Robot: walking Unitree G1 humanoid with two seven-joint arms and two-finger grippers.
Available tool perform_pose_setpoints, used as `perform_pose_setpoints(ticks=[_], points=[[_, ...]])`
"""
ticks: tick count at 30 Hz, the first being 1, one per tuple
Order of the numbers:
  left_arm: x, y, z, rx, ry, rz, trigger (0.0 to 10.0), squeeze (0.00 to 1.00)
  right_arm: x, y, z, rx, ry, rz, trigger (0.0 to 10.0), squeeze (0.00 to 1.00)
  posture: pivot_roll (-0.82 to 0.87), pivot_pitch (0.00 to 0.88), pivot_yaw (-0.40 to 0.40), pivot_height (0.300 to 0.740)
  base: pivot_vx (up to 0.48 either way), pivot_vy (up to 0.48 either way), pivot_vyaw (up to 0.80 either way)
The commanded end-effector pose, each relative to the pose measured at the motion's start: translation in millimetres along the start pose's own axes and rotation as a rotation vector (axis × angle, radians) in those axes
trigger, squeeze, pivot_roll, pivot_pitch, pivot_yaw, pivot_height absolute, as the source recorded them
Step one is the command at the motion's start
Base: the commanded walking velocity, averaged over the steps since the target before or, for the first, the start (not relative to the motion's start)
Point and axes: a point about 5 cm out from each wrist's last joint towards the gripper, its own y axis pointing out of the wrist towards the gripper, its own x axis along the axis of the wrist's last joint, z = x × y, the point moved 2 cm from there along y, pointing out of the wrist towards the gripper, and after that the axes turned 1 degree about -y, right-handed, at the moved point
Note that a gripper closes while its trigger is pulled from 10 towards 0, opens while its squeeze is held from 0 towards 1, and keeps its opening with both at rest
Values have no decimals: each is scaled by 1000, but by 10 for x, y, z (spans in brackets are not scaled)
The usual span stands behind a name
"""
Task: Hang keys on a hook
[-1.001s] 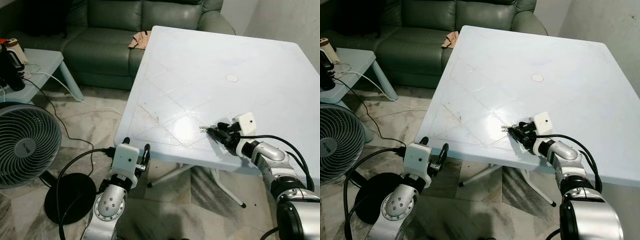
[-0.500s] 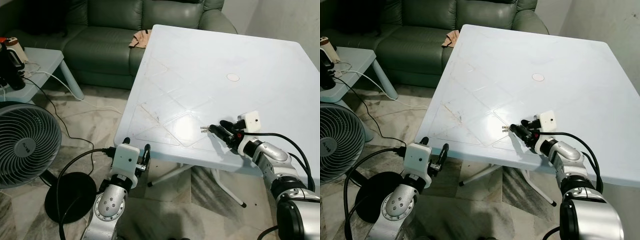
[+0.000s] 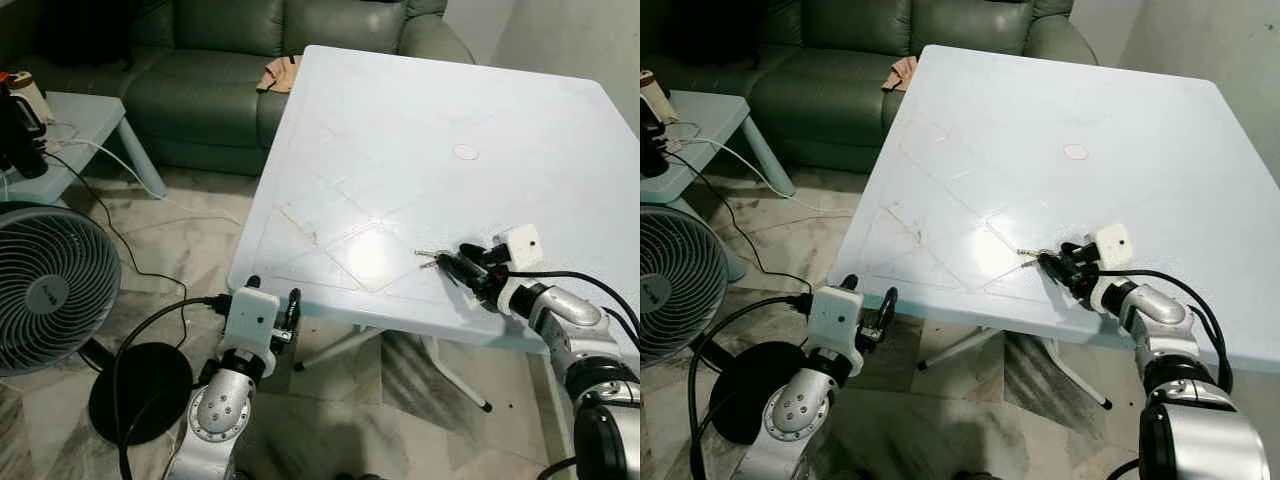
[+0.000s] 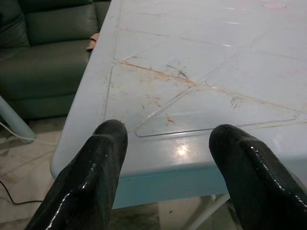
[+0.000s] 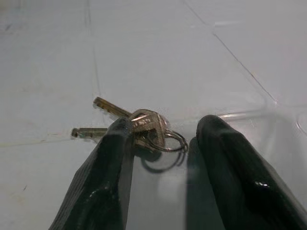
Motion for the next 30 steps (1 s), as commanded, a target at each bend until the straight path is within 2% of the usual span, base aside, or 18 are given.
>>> perform_pose_setpoints(ticks=[1, 4, 5, 8, 9, 11, 12, 13, 16, 17, 19, 20, 27, 28, 30], points=[[30, -20, -1, 0, 1, -5, 10000, 0, 2, -51, -52, -3, 51, -11, 10000, 0, -28, 161, -30, 740, 0, 0, 0], [34, -19, 2, 0, -1, -6, 10000, 0, 20, -52, -55, 0, 81, -34, 9725, 0, -30, 161, -28, 740, 0, 0, 0], [34, -19, 1, -1, -1, -6, 10000, 0, 17, -52, -55, -1, 79, -31, 8353, 0, -30, 161, -28, 740, 0, 0, 0], [34, -18, -2, -2, -2, -5, 10000, 0, 7, -51, -53, -2, 75, -22, 8902, 0, -30, 161, -28, 740, 0, 0, 0], [34, -21, -2, -2, 0, -5, 10000, 0, -3, -54, -42, 6, 67, -19, 4902, 0, -29, 164, -27, 740, 0, 0, 0], [36, -21, -2, -2, 1, -6, 10000, 0, -5, -56, -36, 13, 63, -21, 4667, 0, -29, 164, -27, 740, 0, 0, 0], [40, -16, 3, 0, 2, -7, 10000, 0, -12, -57, -29, 22, 63, -14, 1137, 0, -27, 165, -27, 740, 0, 0, 0], [42, -15, 5, 1, 1, -7, 10000, 0, -11, -57, -27, 25, 64, -16, 2235, 0, -27, 165, -27, 740, 0, 0, 0], [44, -16, 7, 1, 1, -8, 10000, 0, -11, -58, -21, 34, 64, -16, 1843, 0, -27, 165, -27, 740, 0, 0, 0], [44, -16, 7, 2, 1, -8, 10000, 0, -16, -58, -18, 36, 59, -11, 4000, 0, -26, 165, -27, 740, 0, 0, 0], [44, -17, 7, 2, 1, -8, 10000, 0, -20, -57, -16, 37, 54, -6, 4000, 0, -26, 165, -27, 740, 0, 0, 0], [44, -18, 9, 4, 1, -8, 10000, 0, -15, -49, 0, 45, 25, -3, 10000, 0, -26, 166, -28, 740, 0, 0, 0], [45, -18, 9, 5, 0, -8, 10000, 0, -12, -47, 6, 51, 15, -4, 10000, 0, -26, 166, -28, 740, 0, 0, 0], [47, -19, 10, 5, -1, -8, 10000, 0, -40, -30, 34, 50, -23, 15, 10000, 0, -26, 168, -30, 740, 0, 0, 0], [48, -19, 12, 7, -1, -7, 10000, 0, -63, -22, 50, 53, -35, 31, 10000, 0, -26, 168, -30, 740, 0, 0, 0]])
